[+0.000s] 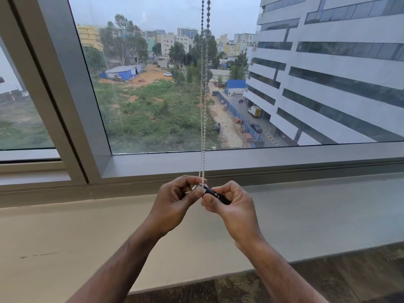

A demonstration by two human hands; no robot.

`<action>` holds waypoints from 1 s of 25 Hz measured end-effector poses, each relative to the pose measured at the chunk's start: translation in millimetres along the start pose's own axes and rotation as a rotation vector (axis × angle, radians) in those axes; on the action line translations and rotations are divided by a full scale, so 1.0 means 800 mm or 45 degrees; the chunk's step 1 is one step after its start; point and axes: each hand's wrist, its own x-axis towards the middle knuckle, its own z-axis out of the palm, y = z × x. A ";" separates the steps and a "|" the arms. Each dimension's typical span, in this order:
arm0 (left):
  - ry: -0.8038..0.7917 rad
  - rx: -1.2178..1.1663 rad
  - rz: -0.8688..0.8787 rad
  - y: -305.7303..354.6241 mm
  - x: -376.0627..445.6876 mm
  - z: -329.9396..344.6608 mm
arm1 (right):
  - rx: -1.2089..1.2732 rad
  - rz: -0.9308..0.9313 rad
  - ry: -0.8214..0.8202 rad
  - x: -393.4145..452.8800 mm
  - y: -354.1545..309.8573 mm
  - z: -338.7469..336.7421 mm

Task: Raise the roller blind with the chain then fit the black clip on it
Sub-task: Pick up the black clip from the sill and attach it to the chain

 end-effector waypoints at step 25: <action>0.171 0.661 -0.059 -0.083 0.009 -0.040 | -0.275 0.281 -0.162 0.069 0.118 0.063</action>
